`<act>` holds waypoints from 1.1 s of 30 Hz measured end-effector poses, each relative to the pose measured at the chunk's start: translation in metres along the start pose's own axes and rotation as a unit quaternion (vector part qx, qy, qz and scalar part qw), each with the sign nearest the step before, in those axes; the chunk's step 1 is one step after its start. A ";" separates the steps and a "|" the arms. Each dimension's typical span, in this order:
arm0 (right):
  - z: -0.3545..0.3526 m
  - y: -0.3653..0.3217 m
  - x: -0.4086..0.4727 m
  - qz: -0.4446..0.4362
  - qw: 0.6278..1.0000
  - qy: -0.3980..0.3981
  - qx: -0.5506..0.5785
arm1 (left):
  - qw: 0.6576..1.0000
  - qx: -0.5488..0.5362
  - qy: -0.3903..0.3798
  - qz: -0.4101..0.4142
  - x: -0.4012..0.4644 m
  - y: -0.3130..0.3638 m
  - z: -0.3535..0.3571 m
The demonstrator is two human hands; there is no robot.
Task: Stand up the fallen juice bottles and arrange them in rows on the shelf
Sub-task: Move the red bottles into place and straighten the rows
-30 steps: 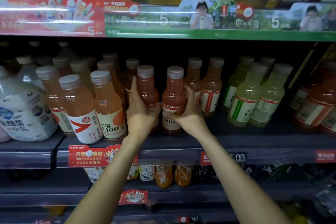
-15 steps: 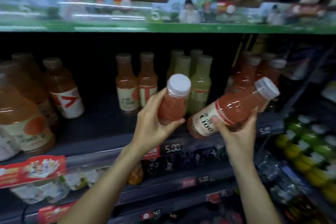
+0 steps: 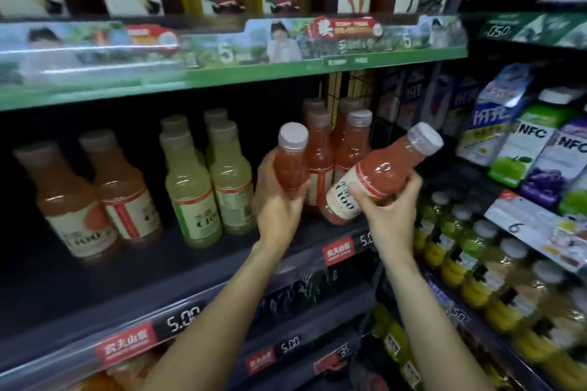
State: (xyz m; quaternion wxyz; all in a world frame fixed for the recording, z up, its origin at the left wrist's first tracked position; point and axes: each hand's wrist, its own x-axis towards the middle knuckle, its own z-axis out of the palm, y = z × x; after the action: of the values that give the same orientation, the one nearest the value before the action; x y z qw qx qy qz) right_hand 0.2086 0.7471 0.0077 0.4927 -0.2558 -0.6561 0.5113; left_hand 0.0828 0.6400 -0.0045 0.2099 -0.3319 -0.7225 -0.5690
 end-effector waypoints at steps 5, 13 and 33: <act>0.014 0.005 0.006 -0.019 0.998 -0.032 -0.060 | 0.999 -0.016 -0.004 -0.047 0.020 -0.017 0.015; 0.017 0.006 0.020 -0.095 0.963 -0.055 -0.247 | 0.987 -0.086 -0.099 -0.089 0.042 -0.029 0.016; 0.017 0.027 0.015 -0.083 0.975 -0.061 -0.197 | 0.979 0.008 -0.162 -0.122 0.027 -0.014 0.017</act>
State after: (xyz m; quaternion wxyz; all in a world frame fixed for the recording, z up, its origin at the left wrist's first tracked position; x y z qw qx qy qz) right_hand 0.1831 0.7617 -0.0110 0.4328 -0.2607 -0.7913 0.3442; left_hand 0.0556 0.6614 -0.0004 0.0214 -0.3271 -0.7865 -0.5234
